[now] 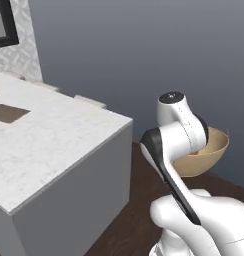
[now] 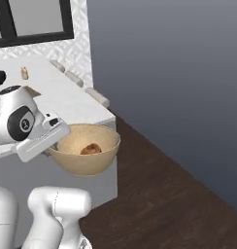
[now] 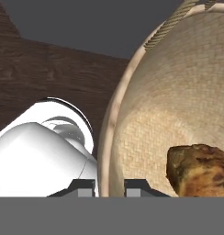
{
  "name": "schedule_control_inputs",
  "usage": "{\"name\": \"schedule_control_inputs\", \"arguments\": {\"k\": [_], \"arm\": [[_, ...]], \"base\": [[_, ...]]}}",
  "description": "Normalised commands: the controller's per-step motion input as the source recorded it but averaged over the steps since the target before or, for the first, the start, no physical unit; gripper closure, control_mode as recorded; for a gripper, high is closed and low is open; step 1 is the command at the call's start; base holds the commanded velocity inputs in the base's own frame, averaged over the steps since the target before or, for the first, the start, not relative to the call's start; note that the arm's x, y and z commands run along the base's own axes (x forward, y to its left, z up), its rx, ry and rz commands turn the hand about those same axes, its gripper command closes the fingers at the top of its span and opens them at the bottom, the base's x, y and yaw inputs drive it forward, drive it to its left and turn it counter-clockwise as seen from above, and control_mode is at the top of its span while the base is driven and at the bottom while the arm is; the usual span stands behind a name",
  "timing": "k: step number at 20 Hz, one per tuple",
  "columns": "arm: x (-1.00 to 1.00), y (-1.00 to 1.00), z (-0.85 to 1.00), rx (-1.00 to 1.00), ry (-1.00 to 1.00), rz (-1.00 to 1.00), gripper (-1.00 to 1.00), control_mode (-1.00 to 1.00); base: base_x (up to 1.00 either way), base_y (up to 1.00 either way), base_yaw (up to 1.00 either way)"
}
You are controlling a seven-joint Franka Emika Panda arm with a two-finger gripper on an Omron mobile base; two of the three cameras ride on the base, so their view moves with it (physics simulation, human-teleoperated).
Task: Open the cabinet, pick up the bread from the cabinet and place it in the basket. Then move the basket to the dining counter.
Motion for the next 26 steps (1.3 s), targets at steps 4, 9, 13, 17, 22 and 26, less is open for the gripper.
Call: {"name": "schedule_control_inputs", "arguments": {"k": [4, 9, 13, 17, 22, 26], "arm": [[0.00, 0.00, 0.00, 0.00, 0.00, 0.00, 1.00, 1.00], [0.00, 0.00, 0.00, 0.00, 0.00, 0.00, 1.00, 1.00], [0.00, 0.00, 0.00, 0.00, 0.00, 0.00, 1.00, 1.00], [0.00, 0.00, 0.00, 0.00, 0.00, 0.00, 1.00, 1.00], [0.00, 0.00, 0.00, 0.00, 0.00, 0.00, 1.00, 1.00], [0.00, 0.00, 0.00, 0.00, 0.00, 0.00, 1.00, 1.00]], "base": [[0.97, -0.59, 0.54], [0.97, -0.42, 0.66], [0.96, -0.38, 0.66], [0.43, -0.76, 0.49], [0.49, -0.42, 0.23], [0.82, 0.00, 0.14]]}}
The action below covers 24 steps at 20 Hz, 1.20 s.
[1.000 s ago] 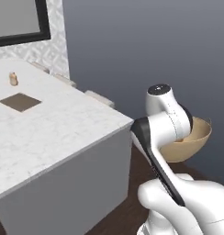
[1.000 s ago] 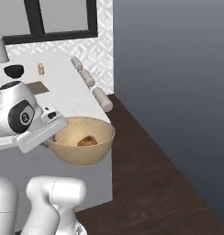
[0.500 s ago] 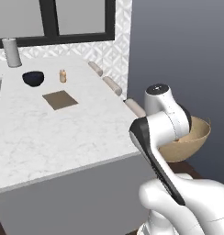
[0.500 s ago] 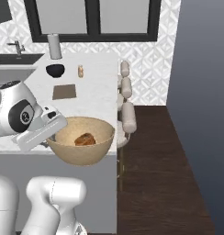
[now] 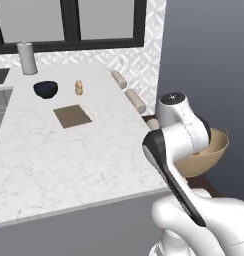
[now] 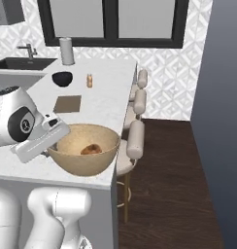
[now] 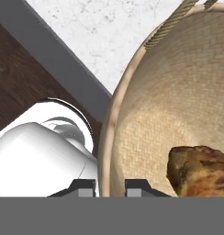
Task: Open the cabinet, pick up the bread from the cabinet and place it in the basket. Then move the basket to the dining counter.
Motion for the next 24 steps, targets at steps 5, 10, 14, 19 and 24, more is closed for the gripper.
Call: {"name": "schedule_control_inputs", "arguments": {"k": [5, 10, 14, 19, 24], "arm": [[0.00, 0.00, 0.00, 0.00, 0.00, 0.00, 1.00, 1.00], [0.12, 0.00, 0.00, 0.00, 0.00, 0.01, 1.00, -1.00], [0.98, 0.00, -0.01, 0.00, 0.03, 0.15, 1.00, -1.00], [1.00, -0.25, -0.10, 0.03, 0.05, 0.30, 1.00, -1.00], [1.00, 0.04, -0.32, 0.02, 0.02, 0.31, 1.00, -1.00]], "base": [[0.64, -0.05, 0.14], [0.04, 0.00, 0.00], [0.00, 0.00, 0.00], [0.00, 0.00, 0.00], [0.00, 0.00, 0.00]]}}
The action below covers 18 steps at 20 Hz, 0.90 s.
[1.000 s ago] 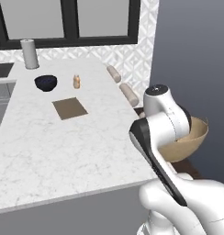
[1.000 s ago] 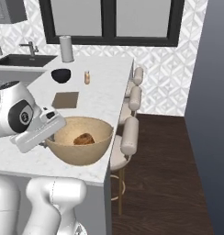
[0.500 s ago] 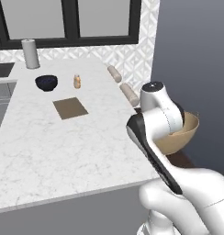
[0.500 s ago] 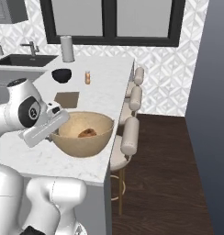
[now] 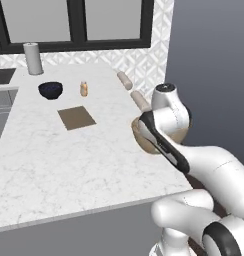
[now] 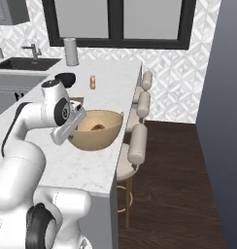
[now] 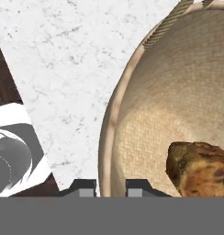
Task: Open the cabinet, pick up the bread from the cabinet and place it in the basket. Then move the basket to the dining counter.
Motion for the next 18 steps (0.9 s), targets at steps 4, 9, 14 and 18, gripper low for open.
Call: {"name": "schedule_control_inputs", "arguments": {"k": [4, 9, 14, 18], "arm": [[1.00, 0.25, -0.33, 0.00, 0.01, 0.24, 1.00, -1.00], [1.00, 0.56, -0.41, 0.00, 0.06, 0.13, 1.00, -1.00], [0.85, 0.15, -0.68, -0.01, 0.02, 0.03, 1.00, -1.00], [0.84, 0.00, -0.72, 0.00, 0.00, 0.01, 1.00, -1.00]], "base": [[0.00, 0.00, 0.00], [0.00, 0.00, 0.00], [0.00, 0.00, 0.00], [0.00, 0.00, 0.00]]}}
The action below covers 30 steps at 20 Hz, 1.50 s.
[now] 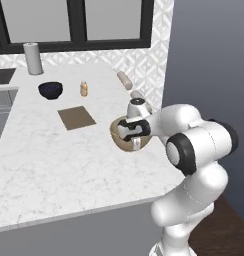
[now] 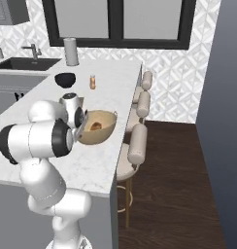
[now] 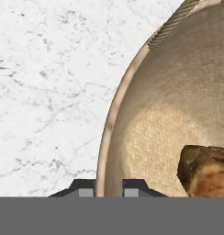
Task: Open the cabinet, pick up the bread from the cabinet and place it in the basket. Then move the basket to the dining counter.
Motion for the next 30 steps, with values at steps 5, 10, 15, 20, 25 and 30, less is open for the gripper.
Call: {"name": "schedule_control_inputs", "arguments": {"k": [5, 10, 15, 20, 25, 30], "arm": [[0.28, 0.00, -0.66, 0.01, 0.00, 0.08, 1.00, -1.00], [0.49, -0.03, -0.28, 0.04, 0.00, 0.12, 1.00, -1.00], [0.63, 0.00, -0.19, 0.04, 0.02, 0.07, 1.00, -1.00], [0.09, 0.00, -0.03, 0.00, 0.14, 0.01, -1.00, -1.00], [-0.15, -0.01, 0.10, 0.00, 0.05, 0.00, -1.00, -1.00], [-0.71, -0.14, 0.41, 0.02, 0.00, -0.05, -1.00, -1.00]], "base": [[0.00, 0.00, 0.00], [0.00, 0.00, 0.00], [0.00, 0.00, 0.00], [0.00, 0.00, 0.00], [0.00, 0.00, 0.00], [0.00, 0.00, 0.00]]}}
